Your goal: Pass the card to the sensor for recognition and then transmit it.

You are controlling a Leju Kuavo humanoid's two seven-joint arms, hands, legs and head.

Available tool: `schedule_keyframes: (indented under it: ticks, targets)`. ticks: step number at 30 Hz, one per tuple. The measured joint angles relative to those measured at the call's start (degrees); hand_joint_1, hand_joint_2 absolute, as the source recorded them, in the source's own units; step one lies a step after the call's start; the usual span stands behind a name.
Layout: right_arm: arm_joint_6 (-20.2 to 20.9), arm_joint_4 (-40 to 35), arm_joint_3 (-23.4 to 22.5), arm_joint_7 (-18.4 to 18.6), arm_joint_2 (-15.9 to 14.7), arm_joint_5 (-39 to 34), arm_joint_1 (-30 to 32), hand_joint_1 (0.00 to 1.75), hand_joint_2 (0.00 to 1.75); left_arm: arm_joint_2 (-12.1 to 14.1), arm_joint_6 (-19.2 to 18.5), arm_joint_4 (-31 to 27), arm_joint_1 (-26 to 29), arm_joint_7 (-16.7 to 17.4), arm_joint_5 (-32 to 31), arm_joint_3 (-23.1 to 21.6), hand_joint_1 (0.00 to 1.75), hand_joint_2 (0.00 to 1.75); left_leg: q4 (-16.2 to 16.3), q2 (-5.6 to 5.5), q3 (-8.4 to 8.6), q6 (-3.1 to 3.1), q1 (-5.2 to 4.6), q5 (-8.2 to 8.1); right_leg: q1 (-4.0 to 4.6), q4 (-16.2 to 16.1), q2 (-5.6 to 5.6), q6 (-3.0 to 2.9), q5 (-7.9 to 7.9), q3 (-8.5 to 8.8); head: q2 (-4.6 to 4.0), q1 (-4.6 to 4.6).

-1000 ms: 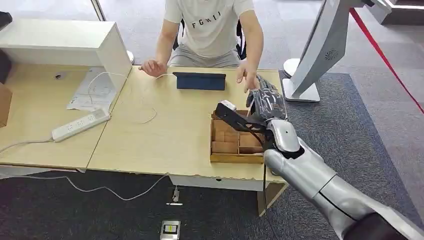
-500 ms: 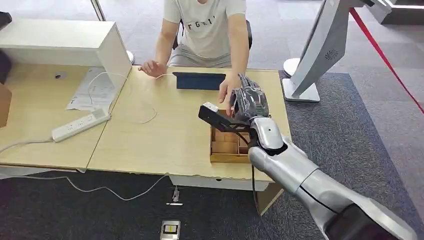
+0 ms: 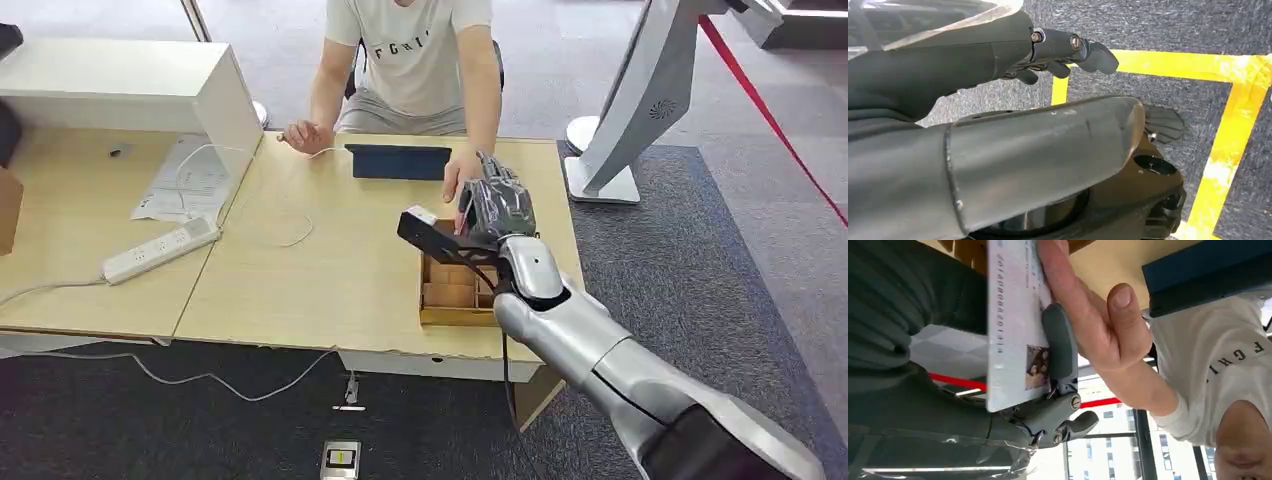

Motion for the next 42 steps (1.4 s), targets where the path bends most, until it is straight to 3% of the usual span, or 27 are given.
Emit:
schedule_keyframes:
  ticks: [9, 18, 23, 30, 34, 39, 42]
  targets:
    - [-0.29, 0.66, -0.18, -2.86, 0.35, -3.83, 0.3, 0.0, 0.0, -0.15, 0.7, 0.0, 0.08, 0.74, 0.0, 0.13, 0.0, 0.0, 0.0, -0.01, 0.01, -0.01, 0.0, 0.01, 0.0, 0.01, 0.0, -0.01, 0.01, 0.0, -0.02, -0.02]
    - [-5.92, -3.82, -3.76, -8.59, -1.27, -15.71, 2.78, 0.0, 0.0, -0.15, 1.53, 0.0, 0.29, 0.52, 0.0, 1.2, 0.0, 0.0, 0.01, -0.01, 0.02, 0.0, 0.0, 0.01, 0.0, -0.02, 0.0, -0.01, 0.01, -0.01, 0.0, 0.0]
    - [-9.37, -12.15, -6.29, -9.2, -4.8, -23.34, 7.37, 0.0, 0.0, -0.13, 1.97, 0.0, 0.38, 0.2, 0.0, 1.6, 0.0, 0.0, 0.01, 0.02, 0.02, 0.0, 0.0, 0.0, -0.01, -0.03, 0.0, -0.01, 0.01, -0.03, -0.02, -0.02]
    - [-12.18, -21.49, -7.63, -9.01, -9.36, -25.14, 11.75, 0.0, 0.0, -0.09, 2.43, 0.0, 0.48, -0.33, 0.0, 2.08, 0.0, 0.0, 0.02, 0.0, 0.04, 0.0, 0.0, 0.0, 0.0, -0.06, 0.0, -0.01, 0.01, -0.04, -0.02, -0.02]
    - [-15.17, -28.82, -7.65, -6.76, -13.26, -27.78, 15.87, 0.0, 0.0, -0.09, 3.58, -0.02, 0.67, -0.68, 0.0, 2.82, 0.0, 0.0, 0.02, 0.01, 0.02, 0.0, 0.0, -0.01, 0.0, -0.06, 0.0, -0.01, 0.01, -0.04, -0.02, -0.02]
    - [-17.05, -38.29, -7.45, -6.25, -17.29, -26.45, 22.58, 0.0, 0.0, -0.2, 6.03, -0.18, 0.88, -1.25, 0.0, 3.89, 0.0, 0.0, 0.01, 0.01, 0.01, 0.01, 0.0, -0.03, 0.0, -0.07, 0.01, 0.0, 0.0, -0.04, 0.0, 0.0]
    - [-15.02, -43.45, -7.17, -2.92, -18.88, -19.62, 26.65, 0.0, 0.0, -0.48, 7.04, -0.28, 1.08, -1.33, 0.0, 4.65, 0.0, 0.0, 0.01, 0.03, -0.01, 0.01, 0.0, -0.04, 0.0, -0.07, 0.01, -0.01, 0.0, -0.06, -0.02, -0.02]
